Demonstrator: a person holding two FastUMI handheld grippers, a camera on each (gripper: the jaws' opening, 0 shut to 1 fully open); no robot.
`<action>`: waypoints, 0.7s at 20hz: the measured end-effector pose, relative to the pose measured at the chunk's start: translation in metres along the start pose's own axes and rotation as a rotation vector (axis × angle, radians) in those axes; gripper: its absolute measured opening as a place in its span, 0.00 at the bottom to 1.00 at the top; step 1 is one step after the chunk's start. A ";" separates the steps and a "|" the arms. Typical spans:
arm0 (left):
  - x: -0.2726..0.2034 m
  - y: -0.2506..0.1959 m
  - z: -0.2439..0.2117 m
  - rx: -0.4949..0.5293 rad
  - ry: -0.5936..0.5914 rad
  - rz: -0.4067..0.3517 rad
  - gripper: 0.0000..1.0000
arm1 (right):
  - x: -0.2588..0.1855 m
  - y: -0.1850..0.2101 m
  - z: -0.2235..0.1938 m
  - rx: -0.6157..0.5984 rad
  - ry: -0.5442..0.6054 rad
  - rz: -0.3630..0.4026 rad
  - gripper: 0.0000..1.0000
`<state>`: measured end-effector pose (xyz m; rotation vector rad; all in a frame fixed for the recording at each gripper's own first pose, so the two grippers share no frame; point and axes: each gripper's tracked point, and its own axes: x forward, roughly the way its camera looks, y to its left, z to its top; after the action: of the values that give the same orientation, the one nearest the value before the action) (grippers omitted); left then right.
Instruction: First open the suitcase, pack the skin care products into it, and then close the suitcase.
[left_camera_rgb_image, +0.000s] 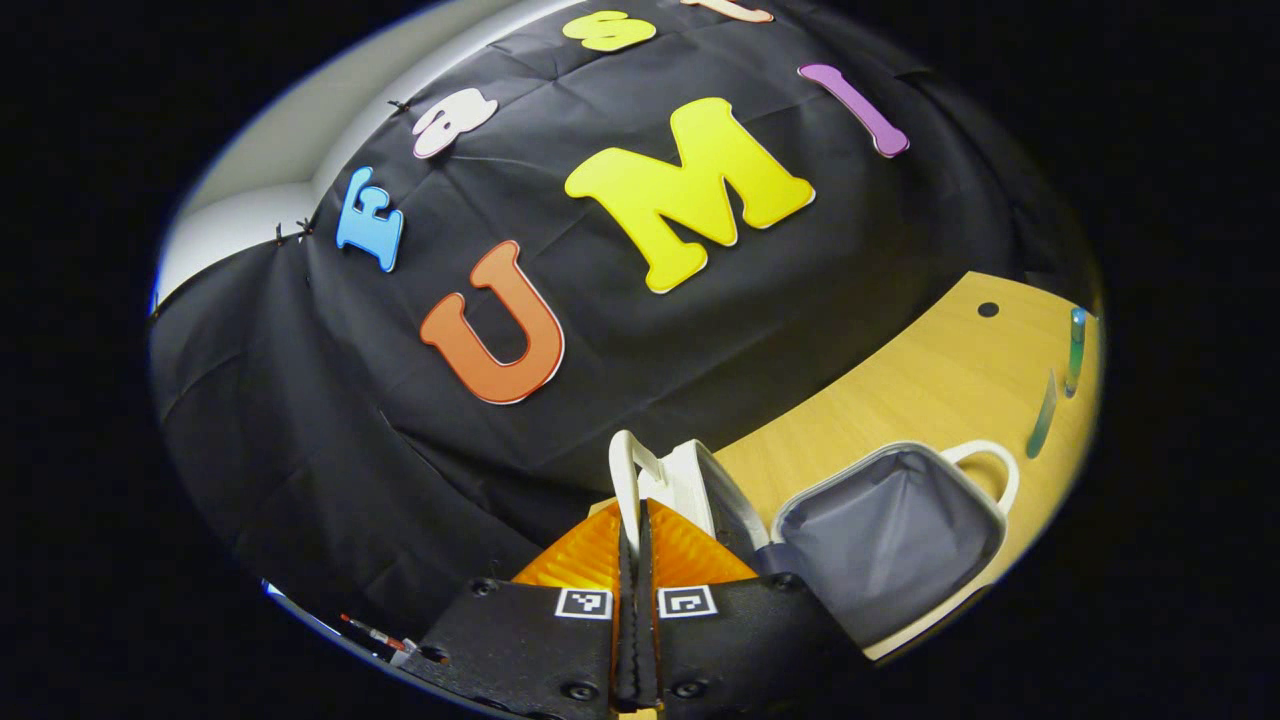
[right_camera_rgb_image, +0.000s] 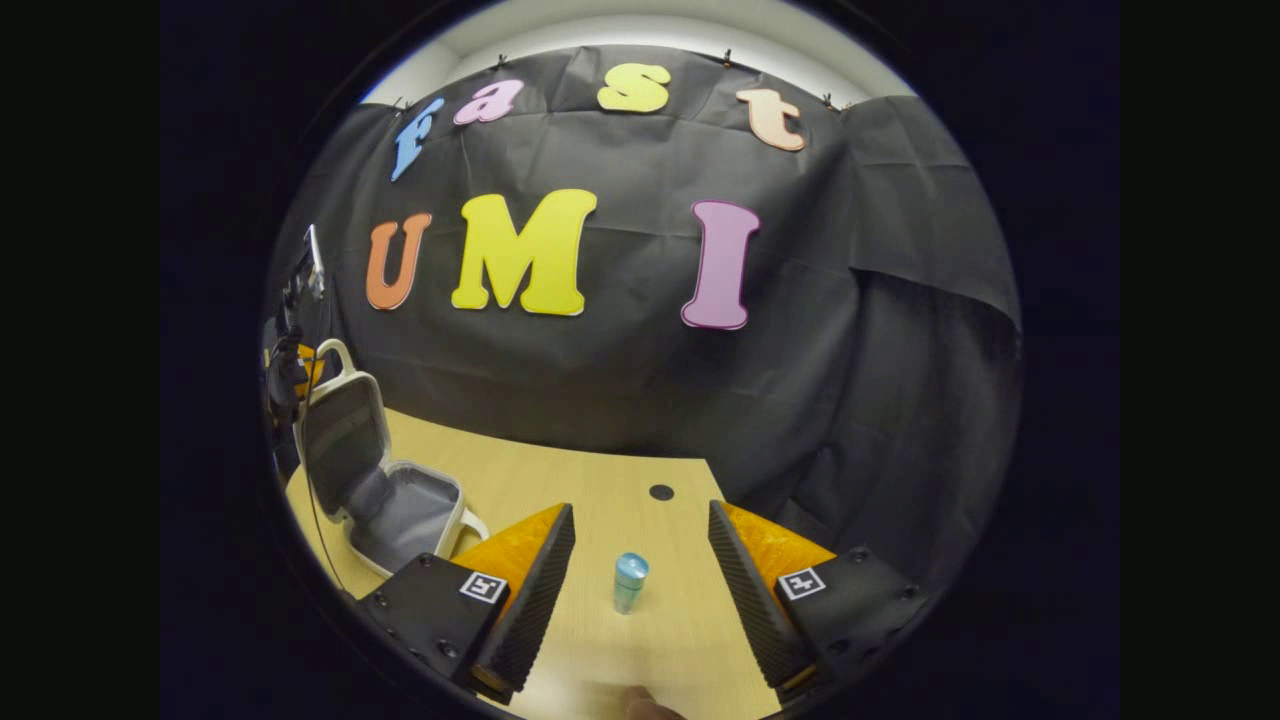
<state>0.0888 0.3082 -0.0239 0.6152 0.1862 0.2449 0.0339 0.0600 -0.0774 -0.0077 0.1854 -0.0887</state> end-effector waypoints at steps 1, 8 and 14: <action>0.006 0.012 -0.011 0.013 0.013 0.009 0.03 | 0.001 0.004 -0.002 0.002 0.010 -0.003 0.80; 0.055 0.062 -0.115 -0.017 0.141 0.039 0.02 | 0.005 0.018 -0.022 0.021 0.078 -0.042 0.80; 0.087 0.060 -0.198 -0.168 0.245 -0.036 0.03 | 0.004 0.021 -0.031 -0.015 0.110 -0.063 0.78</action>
<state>0.1132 0.4877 -0.1559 0.4135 0.4080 0.2979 0.0335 0.0806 -0.1089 -0.0240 0.2957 -0.1511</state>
